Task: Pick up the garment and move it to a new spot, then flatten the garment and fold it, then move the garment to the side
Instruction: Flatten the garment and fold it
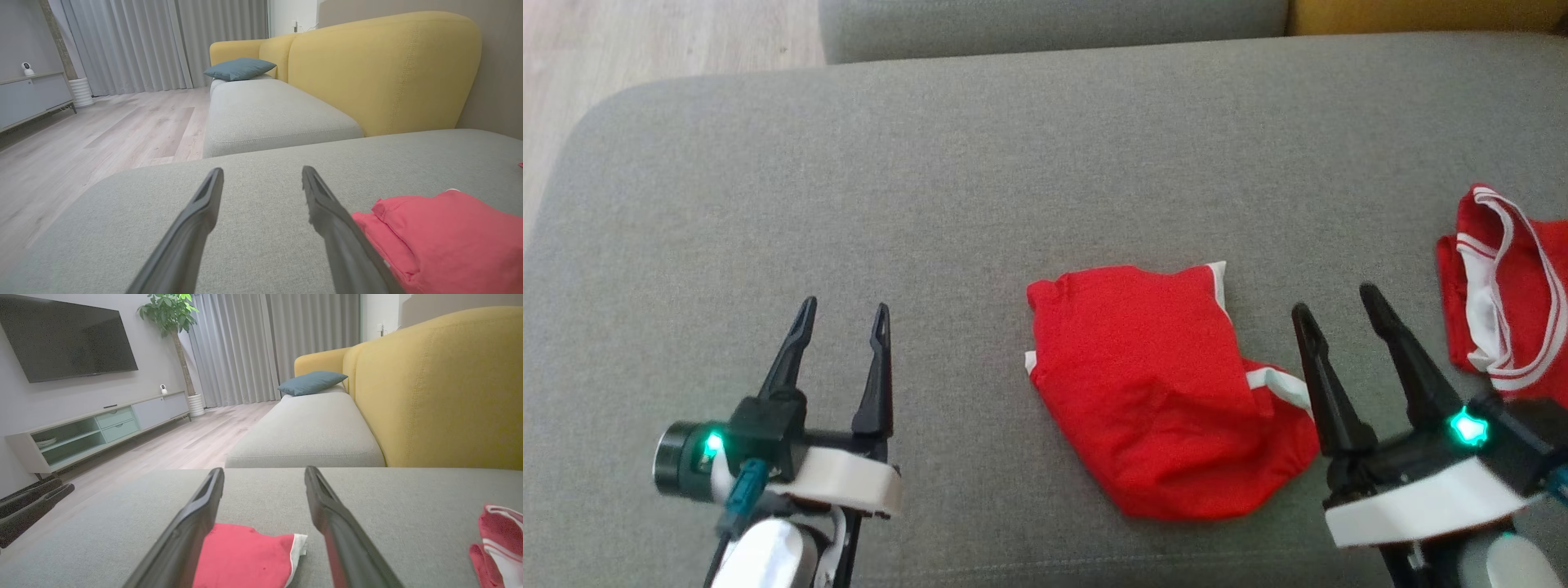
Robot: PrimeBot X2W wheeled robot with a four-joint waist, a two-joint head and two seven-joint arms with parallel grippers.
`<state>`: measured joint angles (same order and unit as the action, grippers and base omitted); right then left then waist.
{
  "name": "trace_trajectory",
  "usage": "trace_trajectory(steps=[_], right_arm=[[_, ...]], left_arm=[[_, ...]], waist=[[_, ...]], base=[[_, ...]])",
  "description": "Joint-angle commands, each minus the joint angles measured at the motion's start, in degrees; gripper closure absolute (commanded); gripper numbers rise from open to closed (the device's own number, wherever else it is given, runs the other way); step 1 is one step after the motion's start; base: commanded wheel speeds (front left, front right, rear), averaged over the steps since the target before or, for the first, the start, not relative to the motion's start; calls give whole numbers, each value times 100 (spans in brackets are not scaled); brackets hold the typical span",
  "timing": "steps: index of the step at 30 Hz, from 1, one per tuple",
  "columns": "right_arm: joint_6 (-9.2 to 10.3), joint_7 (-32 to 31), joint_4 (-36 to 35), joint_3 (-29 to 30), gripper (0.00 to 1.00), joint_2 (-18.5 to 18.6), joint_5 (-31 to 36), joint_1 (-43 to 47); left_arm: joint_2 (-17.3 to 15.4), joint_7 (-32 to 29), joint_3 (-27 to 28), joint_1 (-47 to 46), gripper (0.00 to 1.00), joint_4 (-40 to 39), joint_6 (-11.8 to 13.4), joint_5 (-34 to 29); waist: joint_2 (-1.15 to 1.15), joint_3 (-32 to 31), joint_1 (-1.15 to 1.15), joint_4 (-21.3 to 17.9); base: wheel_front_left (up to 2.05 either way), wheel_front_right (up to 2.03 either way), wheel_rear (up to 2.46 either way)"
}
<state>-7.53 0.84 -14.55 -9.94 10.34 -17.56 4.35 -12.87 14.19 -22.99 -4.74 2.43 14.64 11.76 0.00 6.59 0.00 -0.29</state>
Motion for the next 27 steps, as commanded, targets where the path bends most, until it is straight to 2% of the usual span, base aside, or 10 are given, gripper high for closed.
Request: trace_trajectory(steps=[1,11,18,22,27], right_arm=[[4,26,-210,-41,0,-1,36,17],[4,3,-186,55,0,-129,86,154],[4,-4,-163,82,0,-160,62,140],[4,-19,-131,183,0,-176,69,99],[4,-51,-61,298,0,-206,98,6]], left_arm=[[-134,-10,275,-142,0,-243,31,15],[-231,-197,245,43,0,-517,137,4],[-242,-221,144,-74,0,-647,109,-53],[-126,-368,-208,-459,0,-679,-134,-150],[269,-719,-903,-1304,0,-434,-724,-209]], waist=[[0,-54,0,1],[0,-118,0,14],[0,-18,0,8],[0,184,0,-10],[0,538,0,-116]], base=[[0,0,0],[0,0,0],[0,0,0],[0,0,0],[0,0,0]])
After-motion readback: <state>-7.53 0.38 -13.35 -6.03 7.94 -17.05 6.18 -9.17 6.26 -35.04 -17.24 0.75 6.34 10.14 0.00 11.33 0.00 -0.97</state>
